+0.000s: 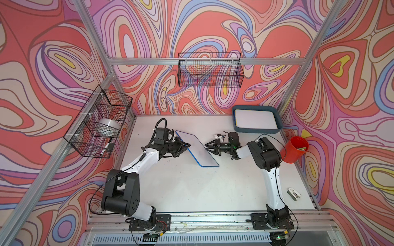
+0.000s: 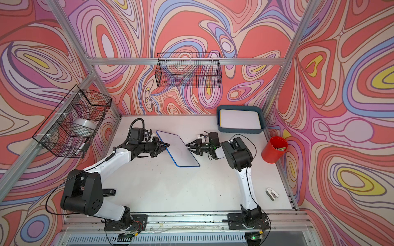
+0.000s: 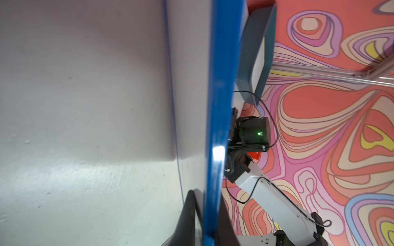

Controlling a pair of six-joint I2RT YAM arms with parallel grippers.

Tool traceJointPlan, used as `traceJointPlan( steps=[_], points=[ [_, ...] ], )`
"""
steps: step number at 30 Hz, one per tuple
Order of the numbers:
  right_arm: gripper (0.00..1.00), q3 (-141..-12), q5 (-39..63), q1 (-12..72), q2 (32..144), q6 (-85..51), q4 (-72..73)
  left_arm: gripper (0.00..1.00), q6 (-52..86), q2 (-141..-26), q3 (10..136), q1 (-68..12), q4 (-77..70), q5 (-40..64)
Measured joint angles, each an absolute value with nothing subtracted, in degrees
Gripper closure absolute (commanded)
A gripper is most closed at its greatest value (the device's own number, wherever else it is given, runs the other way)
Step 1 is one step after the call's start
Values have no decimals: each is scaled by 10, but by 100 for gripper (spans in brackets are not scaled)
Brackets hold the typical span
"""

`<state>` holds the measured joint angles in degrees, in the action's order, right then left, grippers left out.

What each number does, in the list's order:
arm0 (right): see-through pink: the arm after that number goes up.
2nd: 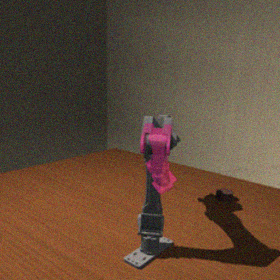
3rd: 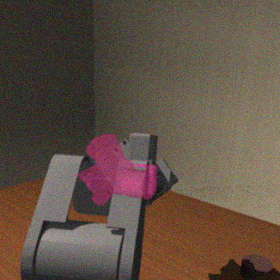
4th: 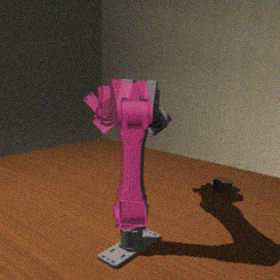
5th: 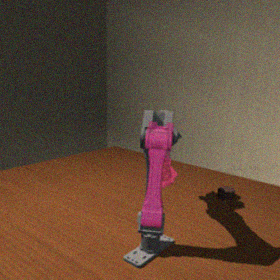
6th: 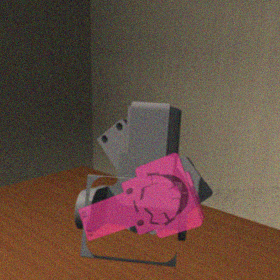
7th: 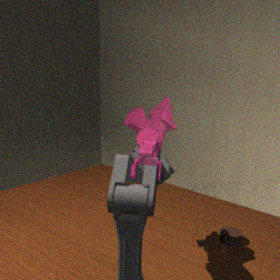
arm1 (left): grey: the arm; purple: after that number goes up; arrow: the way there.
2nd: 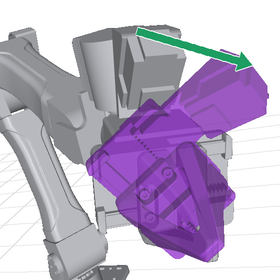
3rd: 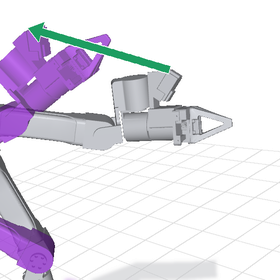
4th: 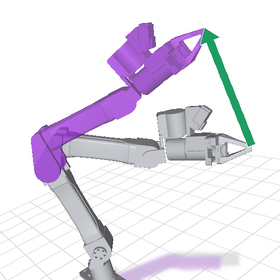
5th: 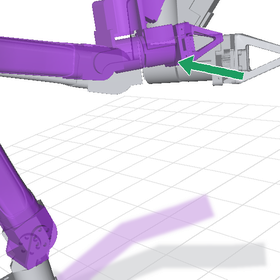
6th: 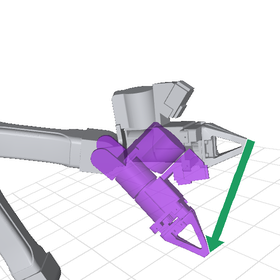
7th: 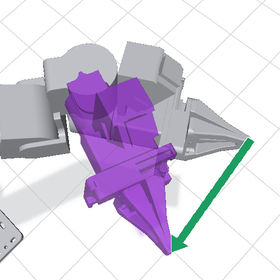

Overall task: Put the whiteboard into the storage box
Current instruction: Pick up the whiteboard at the center of the board.

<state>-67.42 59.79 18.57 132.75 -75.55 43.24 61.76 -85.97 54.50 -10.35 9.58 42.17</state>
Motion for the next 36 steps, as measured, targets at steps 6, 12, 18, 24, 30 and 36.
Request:
traceJointPlan(
  steps=[6,12,18,24,30,36],
  points=[
    [57,-690,594,187,1292,-655,277,100,608,-848,542,-89,119,421],
    [57,-753,557,182,1270,-515,55,100,597,-823,543,-52,115,455],
    [56,-766,545,161,1248,-458,-48,100,596,-818,543,-41,71,517],
    [56,-769,562,145,1238,-455,-76,100,600,-819,543,-41,24,568],
    [56,-769,590,107,1193,-468,-69,100,600,-832,543,-41,-3,615],
    [56,-770,646,74,1177,-538,29,100,600,-860,541,-41,-24,653]
  ],
)
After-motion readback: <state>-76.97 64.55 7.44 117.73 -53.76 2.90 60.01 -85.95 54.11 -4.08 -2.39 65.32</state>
